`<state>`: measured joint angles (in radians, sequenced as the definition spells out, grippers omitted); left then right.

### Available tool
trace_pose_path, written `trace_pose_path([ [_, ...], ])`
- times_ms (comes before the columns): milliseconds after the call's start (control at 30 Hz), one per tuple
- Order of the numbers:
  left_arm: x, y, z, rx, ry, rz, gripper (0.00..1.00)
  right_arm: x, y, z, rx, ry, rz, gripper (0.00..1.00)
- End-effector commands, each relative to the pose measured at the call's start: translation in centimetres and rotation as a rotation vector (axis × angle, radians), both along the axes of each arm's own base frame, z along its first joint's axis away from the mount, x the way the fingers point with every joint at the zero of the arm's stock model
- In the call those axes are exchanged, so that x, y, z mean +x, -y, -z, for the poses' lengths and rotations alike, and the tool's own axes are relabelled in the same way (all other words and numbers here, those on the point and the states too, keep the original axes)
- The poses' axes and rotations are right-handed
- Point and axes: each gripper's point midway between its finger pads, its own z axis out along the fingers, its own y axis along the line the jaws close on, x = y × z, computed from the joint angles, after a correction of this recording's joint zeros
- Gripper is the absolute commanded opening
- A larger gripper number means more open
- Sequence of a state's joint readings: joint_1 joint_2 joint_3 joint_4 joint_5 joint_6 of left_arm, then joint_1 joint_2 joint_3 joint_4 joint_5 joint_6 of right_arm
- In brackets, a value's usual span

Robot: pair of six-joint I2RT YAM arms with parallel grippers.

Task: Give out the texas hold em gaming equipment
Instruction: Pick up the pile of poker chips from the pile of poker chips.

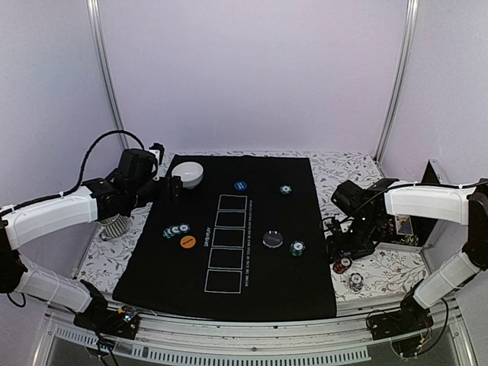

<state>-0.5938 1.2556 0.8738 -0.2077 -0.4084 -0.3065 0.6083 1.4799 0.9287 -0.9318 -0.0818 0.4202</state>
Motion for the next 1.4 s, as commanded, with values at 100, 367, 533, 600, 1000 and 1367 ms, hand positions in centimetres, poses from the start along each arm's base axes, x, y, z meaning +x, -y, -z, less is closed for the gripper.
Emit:
trace_pose_path([
  [100, -0.3, 0.5, 0.7, 0.022, -0.016, 0.028, 0.98, -0.2, 1.1, 1.8, -0.067, -0.024, 0.028, 0.80],
  [367, -0.2, 0.6, 0.8, 0.029, -0.016, 0.036, 0.98, -0.1, 0.3, 3.1, -0.065, -0.049, 0.004, 0.69],
  [533, -0.3, 0.5, 0.9, 0.036, -0.016, 0.036, 0.98, 0.3, 0.3, 2.8, -0.084, -0.036, -0.003, 0.51],
  [600, -0.3, 0.5, 0.9, 0.038, -0.015, 0.035, 0.98, 0.3, 0.6, 2.7, -0.097, -0.034, 0.000, 0.43],
  [1000, -0.3, 0.4, 1.0, 0.043, -0.016, 0.035, 0.98, 0.7, 0.9, 1.4, -0.128, -0.017, -0.007, 0.47],
  [1367, -0.4, 0.3, 0.9, 0.046, -0.010, 0.032, 0.98, 0.2, 1.0, 1.5, -0.123, -0.026, -0.005, 0.42],
])
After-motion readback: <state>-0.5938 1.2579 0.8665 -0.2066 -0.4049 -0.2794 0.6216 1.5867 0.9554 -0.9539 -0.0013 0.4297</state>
